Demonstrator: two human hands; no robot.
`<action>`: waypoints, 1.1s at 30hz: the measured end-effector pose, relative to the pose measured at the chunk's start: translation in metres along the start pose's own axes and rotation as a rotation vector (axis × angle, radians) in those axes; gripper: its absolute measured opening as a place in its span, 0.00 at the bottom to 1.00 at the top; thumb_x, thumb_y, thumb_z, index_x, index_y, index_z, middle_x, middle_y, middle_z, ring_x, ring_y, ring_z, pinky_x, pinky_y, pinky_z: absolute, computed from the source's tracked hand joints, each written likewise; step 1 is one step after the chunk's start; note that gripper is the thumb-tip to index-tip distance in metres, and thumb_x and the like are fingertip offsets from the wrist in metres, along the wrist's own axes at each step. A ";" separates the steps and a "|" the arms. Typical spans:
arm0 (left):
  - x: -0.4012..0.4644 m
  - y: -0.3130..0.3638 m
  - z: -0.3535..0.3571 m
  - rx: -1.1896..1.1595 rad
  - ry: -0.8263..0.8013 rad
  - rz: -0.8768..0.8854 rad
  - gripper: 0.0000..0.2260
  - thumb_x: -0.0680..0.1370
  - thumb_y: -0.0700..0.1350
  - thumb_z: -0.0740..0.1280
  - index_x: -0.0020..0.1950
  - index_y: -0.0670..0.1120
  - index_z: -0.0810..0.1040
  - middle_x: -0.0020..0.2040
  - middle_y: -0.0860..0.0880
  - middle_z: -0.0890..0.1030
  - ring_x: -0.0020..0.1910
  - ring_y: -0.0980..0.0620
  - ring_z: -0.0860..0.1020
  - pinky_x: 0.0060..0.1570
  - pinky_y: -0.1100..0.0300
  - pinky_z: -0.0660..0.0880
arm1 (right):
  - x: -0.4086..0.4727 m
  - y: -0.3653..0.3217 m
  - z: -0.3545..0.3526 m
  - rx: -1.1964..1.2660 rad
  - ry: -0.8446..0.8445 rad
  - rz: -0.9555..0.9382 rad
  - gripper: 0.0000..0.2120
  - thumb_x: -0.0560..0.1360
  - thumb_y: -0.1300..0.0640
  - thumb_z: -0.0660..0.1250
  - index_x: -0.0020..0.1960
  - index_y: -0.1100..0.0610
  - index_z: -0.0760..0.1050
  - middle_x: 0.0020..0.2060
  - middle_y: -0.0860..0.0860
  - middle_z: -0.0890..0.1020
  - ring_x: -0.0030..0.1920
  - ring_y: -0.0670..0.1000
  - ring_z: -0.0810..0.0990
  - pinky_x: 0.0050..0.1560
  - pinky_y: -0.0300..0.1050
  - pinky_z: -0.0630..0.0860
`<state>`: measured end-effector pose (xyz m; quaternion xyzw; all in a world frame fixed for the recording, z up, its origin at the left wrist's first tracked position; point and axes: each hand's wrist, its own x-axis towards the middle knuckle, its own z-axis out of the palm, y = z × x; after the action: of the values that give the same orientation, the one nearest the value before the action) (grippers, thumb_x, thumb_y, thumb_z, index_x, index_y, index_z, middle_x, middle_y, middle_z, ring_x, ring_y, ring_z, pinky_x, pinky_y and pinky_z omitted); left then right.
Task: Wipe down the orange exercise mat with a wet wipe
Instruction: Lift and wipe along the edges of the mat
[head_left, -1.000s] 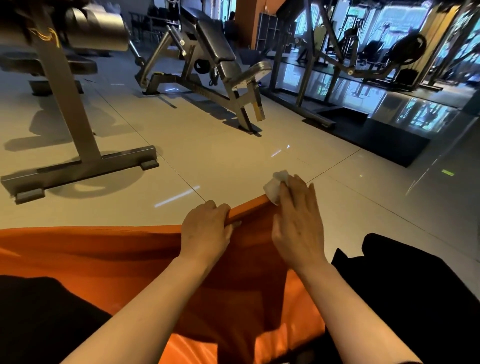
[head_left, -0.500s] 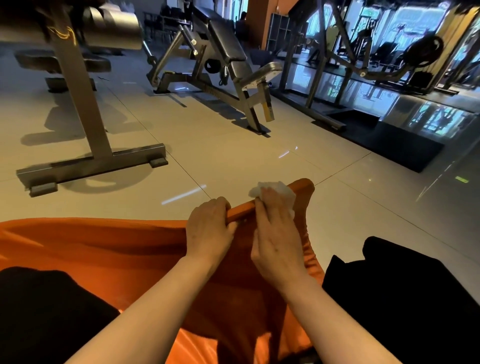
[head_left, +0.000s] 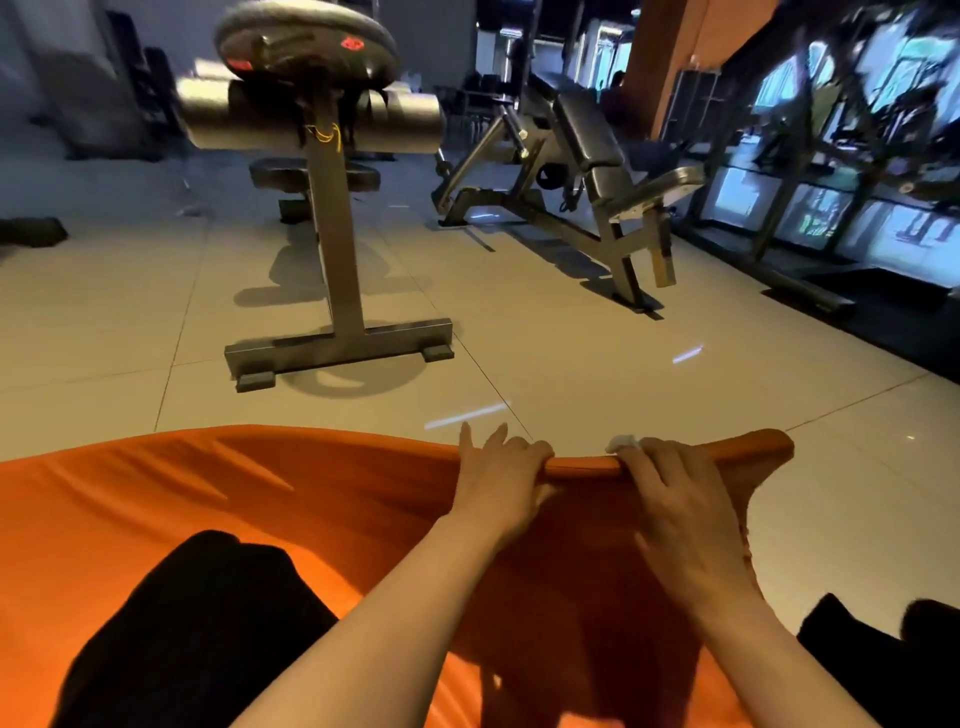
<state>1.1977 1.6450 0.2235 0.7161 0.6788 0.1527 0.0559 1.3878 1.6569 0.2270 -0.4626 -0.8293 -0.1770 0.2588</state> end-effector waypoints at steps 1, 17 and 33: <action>-0.001 -0.004 0.000 0.015 -0.012 -0.014 0.16 0.80 0.56 0.61 0.65 0.54 0.72 0.61 0.50 0.77 0.68 0.47 0.68 0.72 0.43 0.48 | 0.001 -0.002 0.001 0.005 0.004 0.008 0.37 0.51 0.73 0.75 0.60 0.61 0.77 0.50 0.58 0.79 0.52 0.58 0.73 0.53 0.56 0.74; -0.010 0.004 0.004 -0.074 0.206 -0.119 0.14 0.79 0.57 0.62 0.55 0.47 0.73 0.50 0.46 0.81 0.50 0.42 0.77 0.49 0.52 0.67 | 0.006 -0.033 0.015 0.107 -0.025 0.084 0.36 0.63 0.65 0.75 0.69 0.68 0.68 0.70 0.64 0.67 0.73 0.61 0.61 0.75 0.52 0.53; -0.017 0.006 0.011 -0.110 0.207 -0.143 0.10 0.79 0.53 0.62 0.54 0.48 0.71 0.50 0.49 0.80 0.52 0.44 0.76 0.50 0.54 0.65 | -0.012 -0.051 0.018 0.151 -0.037 0.067 0.35 0.65 0.55 0.68 0.69 0.65 0.67 0.69 0.62 0.68 0.71 0.61 0.64 0.71 0.53 0.64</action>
<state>1.2059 1.6296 0.2128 0.6421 0.7208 0.2585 0.0354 1.3447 1.6324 0.2027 -0.4723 -0.8290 -0.0966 0.2834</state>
